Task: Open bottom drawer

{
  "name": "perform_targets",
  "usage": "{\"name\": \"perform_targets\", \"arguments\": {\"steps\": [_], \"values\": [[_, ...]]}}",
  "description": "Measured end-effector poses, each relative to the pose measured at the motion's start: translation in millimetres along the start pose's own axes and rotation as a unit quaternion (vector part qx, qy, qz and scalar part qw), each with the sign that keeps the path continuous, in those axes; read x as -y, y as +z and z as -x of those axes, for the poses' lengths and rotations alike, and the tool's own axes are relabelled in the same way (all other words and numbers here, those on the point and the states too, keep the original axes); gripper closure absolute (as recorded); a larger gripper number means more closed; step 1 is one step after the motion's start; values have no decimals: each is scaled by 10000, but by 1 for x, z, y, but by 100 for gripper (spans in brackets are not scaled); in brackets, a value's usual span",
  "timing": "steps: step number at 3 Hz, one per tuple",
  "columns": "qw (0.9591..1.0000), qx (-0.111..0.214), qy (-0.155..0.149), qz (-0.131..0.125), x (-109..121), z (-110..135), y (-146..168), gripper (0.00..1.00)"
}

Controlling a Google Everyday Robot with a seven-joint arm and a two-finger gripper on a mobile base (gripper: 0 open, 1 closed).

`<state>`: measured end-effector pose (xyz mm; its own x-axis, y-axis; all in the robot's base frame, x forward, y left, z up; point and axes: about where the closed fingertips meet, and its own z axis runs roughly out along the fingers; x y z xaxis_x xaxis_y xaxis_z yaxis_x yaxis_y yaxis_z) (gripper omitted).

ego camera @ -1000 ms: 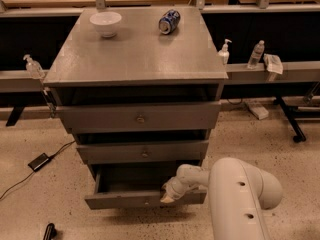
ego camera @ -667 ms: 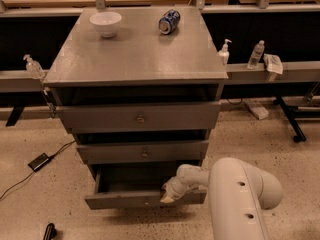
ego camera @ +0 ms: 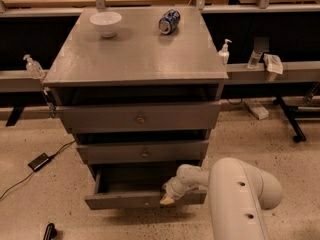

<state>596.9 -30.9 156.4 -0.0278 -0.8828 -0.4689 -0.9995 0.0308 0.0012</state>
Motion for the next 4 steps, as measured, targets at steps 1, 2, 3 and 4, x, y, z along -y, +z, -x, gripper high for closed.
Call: {"name": "perform_targets", "arguments": {"steps": [1, 2, 3, 4], "values": [[10000, 0, 0, 0, 0, 0, 0, 6], [10000, 66, -33, 11, 4, -2, -3, 0], [10000, 32, -23, 17, 11, -5, -5, 0], [10000, -52, 58, 60, 17, -11, -4, 15]]}}
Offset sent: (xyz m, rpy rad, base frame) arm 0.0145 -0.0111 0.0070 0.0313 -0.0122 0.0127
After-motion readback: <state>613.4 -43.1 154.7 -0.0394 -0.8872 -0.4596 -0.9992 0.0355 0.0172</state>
